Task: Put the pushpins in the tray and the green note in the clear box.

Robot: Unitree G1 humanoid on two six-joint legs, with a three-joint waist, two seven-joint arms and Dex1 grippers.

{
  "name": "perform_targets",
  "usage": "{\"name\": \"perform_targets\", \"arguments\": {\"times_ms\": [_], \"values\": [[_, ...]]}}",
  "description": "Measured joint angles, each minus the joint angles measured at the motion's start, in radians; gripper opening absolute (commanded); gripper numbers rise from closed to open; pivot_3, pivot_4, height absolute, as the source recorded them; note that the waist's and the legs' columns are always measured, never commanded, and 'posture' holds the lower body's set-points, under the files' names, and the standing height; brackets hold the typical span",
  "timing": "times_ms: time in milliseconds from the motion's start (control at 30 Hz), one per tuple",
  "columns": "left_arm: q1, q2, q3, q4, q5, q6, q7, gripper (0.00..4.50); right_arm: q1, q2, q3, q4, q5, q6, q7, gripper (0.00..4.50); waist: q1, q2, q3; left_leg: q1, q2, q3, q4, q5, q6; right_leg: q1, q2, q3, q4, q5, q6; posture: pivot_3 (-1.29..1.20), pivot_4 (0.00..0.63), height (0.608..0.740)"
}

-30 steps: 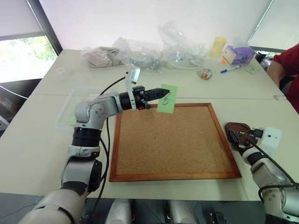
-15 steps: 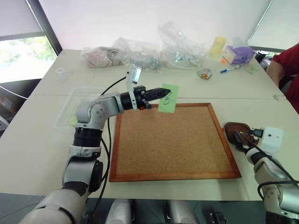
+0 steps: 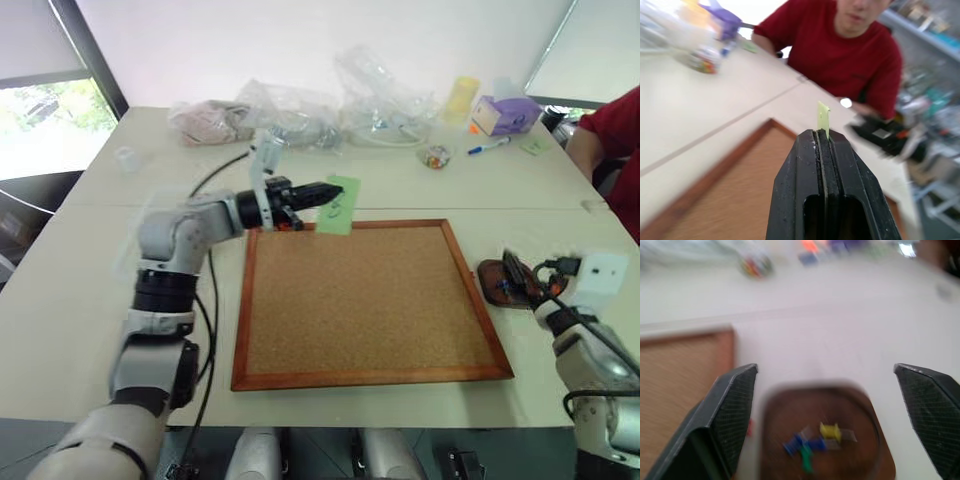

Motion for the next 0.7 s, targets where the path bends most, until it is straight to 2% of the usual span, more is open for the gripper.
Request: {"name": "perform_targets", "arguments": {"times_ms": [100,167,267,367,533,633,700], "values": [[-0.044,0.142,0.000,0.008,0.067,-0.055,-0.006,0.00,-0.075,-0.041,0.065,-0.145,0.153,0.073,0.081,4.45,-0.003,-0.001,0.001,0.000,0.001,0.000,0.000,0.000,0.000,0.000,0.001,-0.001,0.000,0.000,0.000,0.00,0.150,0.737],[-0.052,0.274,-0.001,0.023,0.128,-0.097,-0.018,0.00,-0.113,-0.051,0.146,-0.204,0.247,0.135,0.133,4.45,-0.007,-0.001,0.001,0.000,0.001,0.000,-0.001,0.000,0.000,0.000,0.000,-0.001,0.000,0.000,0.000,0.00,0.150,0.737],[0.010,0.457,-0.002,0.066,0.202,-0.097,-0.044,0.00,-0.133,-0.081,0.273,-0.207,0.284,0.193,0.193,4.45,-0.009,-0.001,0.001,0.000,0.001,0.001,-0.001,0.000,0.001,0.000,-0.002,-0.001,-0.002,0.000,0.000,0.00,0.150,0.737],[0.109,0.534,-0.008,0.083,0.230,-0.063,-0.070,0.00,-0.148,-0.081,0.344,-0.171,0.276,0.200,0.225,4.45,0.006,-0.005,0.003,-0.001,0.000,0.002,0.001,-0.001,0.001,0.000,-0.003,-0.001,-0.002,0.000,-0.001,0.00,0.150,0.737],[0.197,0.554,-0.009,0.085,0.245,-0.004,-0.058,0.00,-0.163,-0.066,0.414,-0.122,0.238,0.173,0.253,4.45,0.026,-0.014,0.007,-0.002,0.000,0.002,0.001,-0.001,0.001,0.000,-0.004,-0.002,-0.002,-0.002,-0.004,0.00,0.150,0.737],[0.198,0.541,-0.008,0.085,0.248,0.011,-0.045,1.10,-0.172,-0.049,0.437,-0.105,0.213,0.161,0.258,4.50,0.027,-0.015,0.007,-0.002,0.000,0.002,0.001,-0.001,0.001,0.000,-0.004,-0.002,-0.002,0.000,-0.001,0.00,0.150,0.737],[0.198,0.528,-0.008,0.090,0.248,0.014,-0.035,2.00,-0.172,-0.044,0.449,-0.103,0.200,0.153,0.261,4.50,0.026,-0.015,0.007,-0.002,0.000,0.002,0.001,-0.001,0.001,-0.001,-0.004,-0.002,-0.001,0.000,-0.001,0.00,0.150,0.737]]}}
